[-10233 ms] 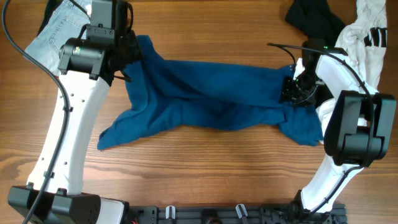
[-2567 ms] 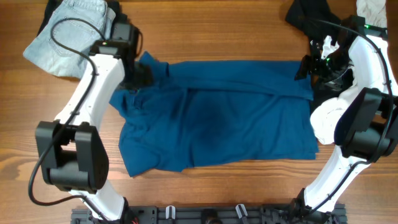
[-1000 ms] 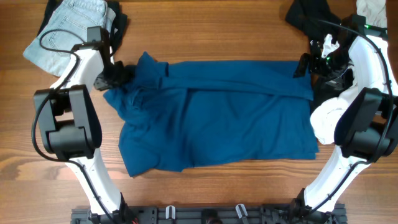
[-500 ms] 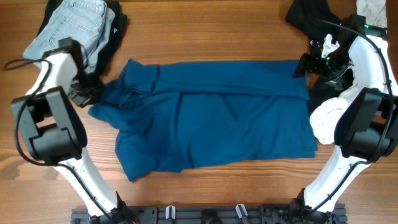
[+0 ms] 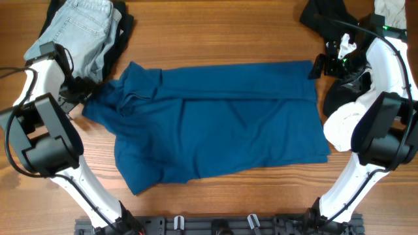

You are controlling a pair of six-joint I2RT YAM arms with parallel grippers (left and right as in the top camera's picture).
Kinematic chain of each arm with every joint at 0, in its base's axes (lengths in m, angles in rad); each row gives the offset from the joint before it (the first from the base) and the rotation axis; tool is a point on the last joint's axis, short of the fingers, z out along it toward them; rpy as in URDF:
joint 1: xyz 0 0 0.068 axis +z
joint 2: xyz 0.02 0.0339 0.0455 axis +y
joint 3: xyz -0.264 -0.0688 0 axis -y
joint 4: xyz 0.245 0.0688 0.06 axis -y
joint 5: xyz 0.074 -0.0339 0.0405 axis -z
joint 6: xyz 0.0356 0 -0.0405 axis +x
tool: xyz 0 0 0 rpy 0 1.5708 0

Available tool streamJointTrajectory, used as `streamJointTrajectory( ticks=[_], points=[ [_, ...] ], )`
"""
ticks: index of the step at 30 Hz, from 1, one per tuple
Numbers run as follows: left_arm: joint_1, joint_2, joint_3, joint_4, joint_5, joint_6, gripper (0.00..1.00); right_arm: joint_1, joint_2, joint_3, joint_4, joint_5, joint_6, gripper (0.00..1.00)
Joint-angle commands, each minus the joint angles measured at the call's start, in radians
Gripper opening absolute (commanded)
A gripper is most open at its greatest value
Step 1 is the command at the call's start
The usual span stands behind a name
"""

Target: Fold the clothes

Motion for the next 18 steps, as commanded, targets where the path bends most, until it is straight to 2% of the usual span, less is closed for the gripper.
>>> streamJointTrajectory(
  ticks=[1,5,9,14,18],
  points=[
    [-0.015,0.012,0.077,-0.077,-0.012,0.036,1.0,-0.003,-0.093,0.016,0.004,-0.04,0.007,1.0],
    [-0.041,-0.114,0.166,-0.166,-0.013,0.054,1.0,-0.003,-0.243,0.016,-0.006,-0.038,0.021,1.0],
    [-0.078,-0.262,0.182,-0.219,-0.006,0.053,1.0,-0.003,-0.382,0.016,-0.055,-0.063,0.034,1.0],
    [-0.142,-0.434,0.182,-0.338,0.217,0.053,1.0,-0.003,-0.532,0.016,-0.159,-0.113,0.128,1.0],
    [-0.208,-0.51,0.176,-0.461,0.255,0.042,1.0,-0.003,-0.584,0.016,-0.256,-0.109,0.125,1.0]
  ],
)
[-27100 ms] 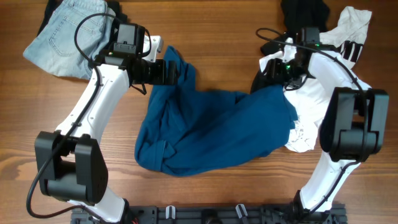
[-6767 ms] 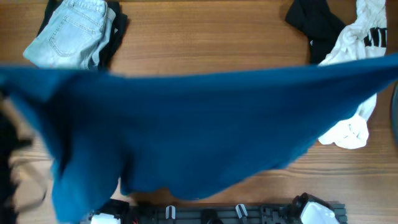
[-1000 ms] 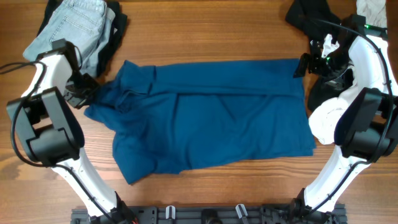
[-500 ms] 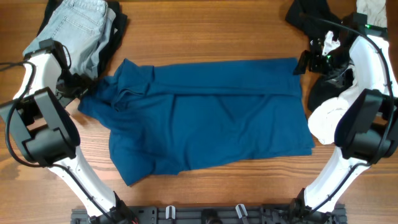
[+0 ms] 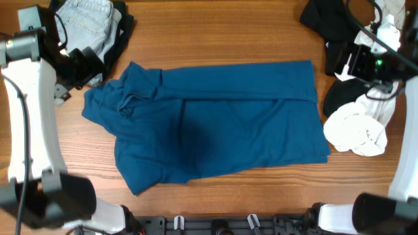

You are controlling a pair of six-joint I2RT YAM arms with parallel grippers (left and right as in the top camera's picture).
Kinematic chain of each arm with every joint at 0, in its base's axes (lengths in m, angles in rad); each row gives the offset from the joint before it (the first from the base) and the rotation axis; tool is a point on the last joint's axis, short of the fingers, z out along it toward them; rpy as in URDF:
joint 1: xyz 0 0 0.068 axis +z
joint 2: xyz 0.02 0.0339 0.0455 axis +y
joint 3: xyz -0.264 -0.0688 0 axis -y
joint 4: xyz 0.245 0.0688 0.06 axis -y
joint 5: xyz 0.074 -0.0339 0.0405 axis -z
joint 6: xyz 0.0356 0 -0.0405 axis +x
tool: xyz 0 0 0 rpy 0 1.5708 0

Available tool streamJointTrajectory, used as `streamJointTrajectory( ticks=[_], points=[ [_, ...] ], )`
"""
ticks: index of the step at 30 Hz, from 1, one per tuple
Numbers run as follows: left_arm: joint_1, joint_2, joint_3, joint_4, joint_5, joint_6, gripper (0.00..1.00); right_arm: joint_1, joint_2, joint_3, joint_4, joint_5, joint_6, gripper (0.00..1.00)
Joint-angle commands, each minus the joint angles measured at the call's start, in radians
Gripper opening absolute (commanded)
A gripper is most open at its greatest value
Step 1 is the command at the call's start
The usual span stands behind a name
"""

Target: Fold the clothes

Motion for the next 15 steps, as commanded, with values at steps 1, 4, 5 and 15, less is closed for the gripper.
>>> streamJointTrajectory(
  ticks=[1,4,5,15],
  points=[
    [-0.065,-0.05,-0.008,-0.101,0.091,-0.023,1.0,-0.002,-0.031,0.012,-0.072,-0.02,0.036,1.0],
    [-0.115,-0.087,-0.047,-0.192,0.088,-0.105,1.0,-0.002,-0.034,0.011,-0.109,0.003,0.037,1.0],
    [-0.131,-0.101,-0.071,-0.212,0.079,-0.145,1.0,-0.002,-0.034,0.008,-0.109,0.003,0.037,1.0],
    [-0.403,-0.428,-0.575,-0.084,-0.047,-0.674,0.88,-0.002,-0.03,-0.097,-0.015,0.01,0.04,1.0]
  ],
)
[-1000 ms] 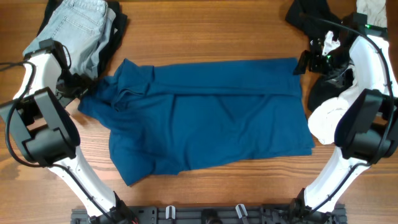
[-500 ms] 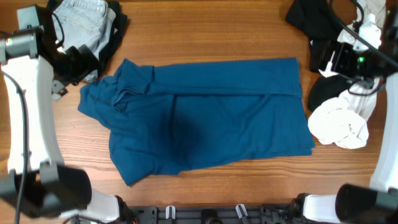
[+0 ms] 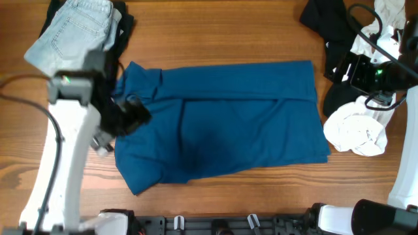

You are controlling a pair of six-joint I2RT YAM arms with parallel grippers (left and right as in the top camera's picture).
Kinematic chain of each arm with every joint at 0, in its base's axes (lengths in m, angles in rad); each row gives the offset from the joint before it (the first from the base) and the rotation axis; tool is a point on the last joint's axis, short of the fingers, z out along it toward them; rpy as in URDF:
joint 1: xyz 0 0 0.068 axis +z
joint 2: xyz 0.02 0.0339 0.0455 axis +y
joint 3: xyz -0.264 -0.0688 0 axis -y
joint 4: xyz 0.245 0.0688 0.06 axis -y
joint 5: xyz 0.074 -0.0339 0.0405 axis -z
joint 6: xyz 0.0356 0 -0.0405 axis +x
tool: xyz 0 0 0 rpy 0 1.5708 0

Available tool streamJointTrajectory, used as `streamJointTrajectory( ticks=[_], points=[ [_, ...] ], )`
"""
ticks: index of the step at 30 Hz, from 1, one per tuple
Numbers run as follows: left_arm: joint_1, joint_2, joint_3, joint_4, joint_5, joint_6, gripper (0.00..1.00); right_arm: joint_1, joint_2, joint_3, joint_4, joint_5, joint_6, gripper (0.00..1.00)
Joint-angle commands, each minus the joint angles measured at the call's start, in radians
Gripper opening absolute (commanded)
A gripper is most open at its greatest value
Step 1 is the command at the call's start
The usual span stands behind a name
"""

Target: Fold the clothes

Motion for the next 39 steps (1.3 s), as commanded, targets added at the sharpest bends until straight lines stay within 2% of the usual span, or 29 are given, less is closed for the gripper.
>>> streamJointTrajectory(
  ticks=[1,5,9,13,21,27,39],
  points=[
    [-0.107,-0.154,-0.201,0.068,-0.055,-0.316,0.85,-0.002,0.0,-0.067,0.039,0.008,0.018,1.0],
    [-0.195,-0.223,-0.406,0.161,-0.086,-0.465,0.77,-0.002,0.0,-0.126,0.08,-0.006,0.018,1.0],
    [-0.222,-0.217,-0.556,0.256,-0.084,-0.475,0.73,-0.002,0.0,-0.17,0.105,-0.006,0.018,1.0],
    [-0.222,-0.196,-0.632,0.317,-0.057,-0.476,0.71,-0.002,0.001,-0.175,0.108,-0.006,0.018,1.0],
    [-0.222,-0.156,-0.742,0.496,0.037,-0.475,0.65,-0.002,0.001,-0.175,0.109,-0.014,0.018,1.0],
    [-0.222,-0.098,-0.755,0.499,0.044,-0.474,0.61,-0.002,0.001,-0.175,0.126,-0.027,0.017,1.0],
    [-0.222,0.085,-0.755,0.572,-0.024,-0.471,0.68,-0.002,0.001,-0.175,0.139,-0.036,0.015,1.0]
  ],
)
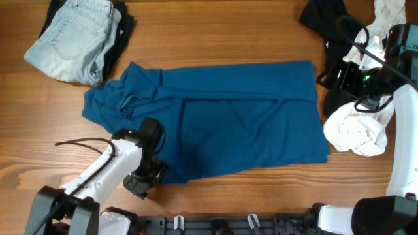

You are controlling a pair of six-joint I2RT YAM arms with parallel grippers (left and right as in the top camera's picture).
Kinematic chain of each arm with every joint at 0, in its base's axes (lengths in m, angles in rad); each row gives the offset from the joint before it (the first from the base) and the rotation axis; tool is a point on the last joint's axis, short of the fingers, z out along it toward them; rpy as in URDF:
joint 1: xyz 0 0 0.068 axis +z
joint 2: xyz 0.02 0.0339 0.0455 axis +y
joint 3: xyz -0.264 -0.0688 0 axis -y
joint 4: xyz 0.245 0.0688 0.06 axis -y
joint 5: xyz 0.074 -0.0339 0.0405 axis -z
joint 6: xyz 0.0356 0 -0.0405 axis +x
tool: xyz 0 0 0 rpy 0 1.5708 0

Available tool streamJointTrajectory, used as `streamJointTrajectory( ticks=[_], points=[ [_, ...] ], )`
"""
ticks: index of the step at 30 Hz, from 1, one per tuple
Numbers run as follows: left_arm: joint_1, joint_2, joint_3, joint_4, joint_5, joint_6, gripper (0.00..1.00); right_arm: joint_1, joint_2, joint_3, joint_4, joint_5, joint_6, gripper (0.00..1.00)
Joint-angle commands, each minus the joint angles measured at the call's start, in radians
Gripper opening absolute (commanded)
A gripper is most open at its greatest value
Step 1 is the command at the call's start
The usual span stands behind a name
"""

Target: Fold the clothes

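A dark blue shirt [222,124] lies spread across the middle of the table, its top edge folded down and its left end bunched. My left gripper [142,183] sits low over the shirt's front left corner and covers it; whether its fingers are open or shut does not show. My right gripper [332,76] hangs just off the shirt's upper right corner, beside the cloth, and its jaws are too dark to read.
Folded light jeans on dark cloth [72,36] lie at the back left. A black garment [323,16] lies at the back right, with a white bundle [356,134] on more black cloth at the right. A black rail [215,225] runs along the front edge.
My left gripper was over the shirt's bunched left end and is now down at its front left corner. The right gripper has shifted slightly left toward the upper right corner. The shirt lies the same.
First both grippers were at the shirt's back corners, left at the bunched end and right at the upper right. Then both stood off the cloth. Then the left was over the left end, and now it is at the front left corner. The shirt's shape is unchanged.
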Motion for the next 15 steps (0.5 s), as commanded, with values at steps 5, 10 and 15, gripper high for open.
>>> streamJointTrajectory(
  ticks=[5,10,15],
  points=[
    [-0.004,0.097,-0.015,0.108,-0.036,-0.017,0.71,-0.002,0.001,-0.006,0.005,-0.023,0.011,1.0],
    [-0.004,0.105,-0.015,0.158,-0.04,-0.017,0.7,-0.002,0.001,-0.006,0.004,-0.023,0.011,1.0],
    [-0.005,0.105,-0.033,0.222,-0.048,-0.017,0.66,-0.002,0.001,-0.006,0.006,-0.023,0.01,1.0]
  ],
)
